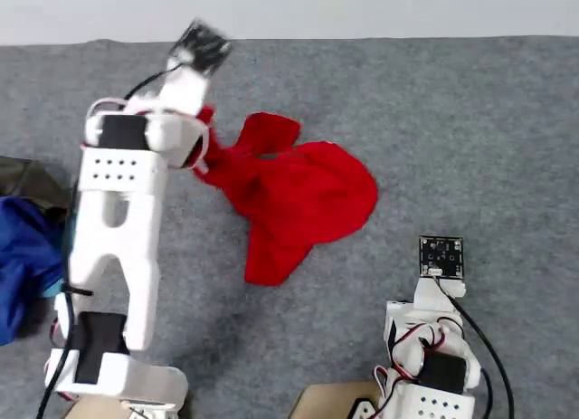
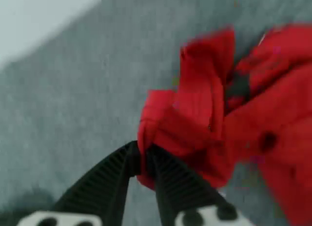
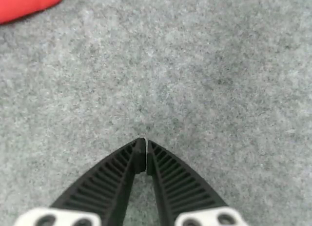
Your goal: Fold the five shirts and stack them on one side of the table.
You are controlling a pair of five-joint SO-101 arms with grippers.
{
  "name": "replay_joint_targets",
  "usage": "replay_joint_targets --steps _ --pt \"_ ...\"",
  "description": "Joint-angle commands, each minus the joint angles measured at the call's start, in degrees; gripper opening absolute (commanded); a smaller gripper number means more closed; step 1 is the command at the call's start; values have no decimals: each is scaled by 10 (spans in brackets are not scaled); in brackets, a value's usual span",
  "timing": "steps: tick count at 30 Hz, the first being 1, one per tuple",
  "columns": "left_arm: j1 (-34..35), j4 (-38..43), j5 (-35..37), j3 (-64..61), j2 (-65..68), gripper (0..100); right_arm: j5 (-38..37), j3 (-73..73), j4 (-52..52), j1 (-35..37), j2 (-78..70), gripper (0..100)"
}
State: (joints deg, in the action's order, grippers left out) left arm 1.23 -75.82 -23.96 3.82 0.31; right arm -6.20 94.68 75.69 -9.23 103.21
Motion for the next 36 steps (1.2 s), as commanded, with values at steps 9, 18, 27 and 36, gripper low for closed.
replay_joint_targets --steps 9,18,27,36 --pt "91 -142 -54 -63 1 6 -4 18 -8 1 5 9" --pt "152 -230 -54 -60 -4 6 -4 18 -8 2 5 9" --pt "187 -247 -15 -63 -19 6 -4 18 -8 4 5 9" --pt "150 -245 0 -136 -140 6 -5 -90 -7 4 0 9"
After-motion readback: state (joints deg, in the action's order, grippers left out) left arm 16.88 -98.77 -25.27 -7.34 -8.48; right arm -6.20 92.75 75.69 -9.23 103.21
